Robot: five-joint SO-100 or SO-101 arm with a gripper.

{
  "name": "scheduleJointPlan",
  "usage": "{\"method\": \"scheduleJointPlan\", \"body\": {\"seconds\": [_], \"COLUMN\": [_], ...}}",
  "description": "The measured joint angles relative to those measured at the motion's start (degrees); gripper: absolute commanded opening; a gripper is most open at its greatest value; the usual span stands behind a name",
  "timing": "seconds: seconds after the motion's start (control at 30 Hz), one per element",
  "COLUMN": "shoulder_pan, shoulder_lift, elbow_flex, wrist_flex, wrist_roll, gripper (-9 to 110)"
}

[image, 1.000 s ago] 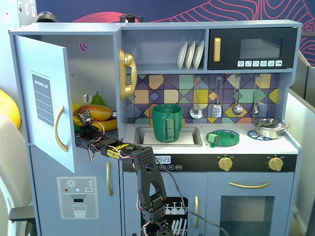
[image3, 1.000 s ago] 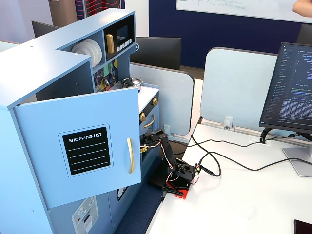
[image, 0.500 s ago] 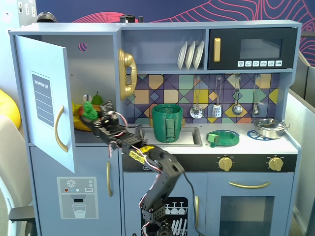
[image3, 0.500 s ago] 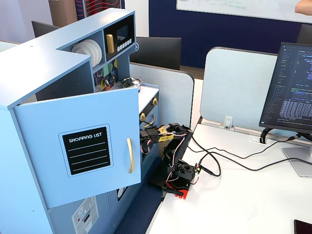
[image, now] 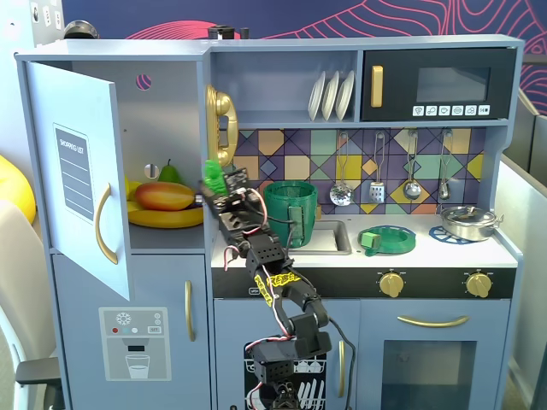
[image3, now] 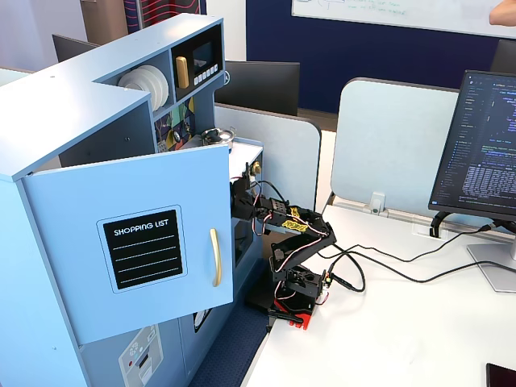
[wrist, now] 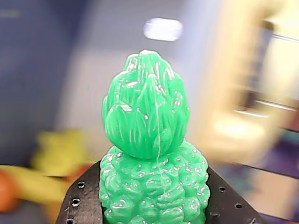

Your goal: Pick up the green pineapple from the left cabinet and place it in the green recipient

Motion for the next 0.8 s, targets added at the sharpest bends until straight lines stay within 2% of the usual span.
{"method": "scheduleJointPlan", "body": {"seconds": [0.37, 0.8], "shoulder_pan": [13.7, 28.7], "shoulder_lift": [-5.4, -26.0], "elbow_flex": [-7.4, -24.7], "wrist_flex": [3.2, 6.8], "wrist_roll": [3.8, 6.0], "gripper": [0, 0]}}
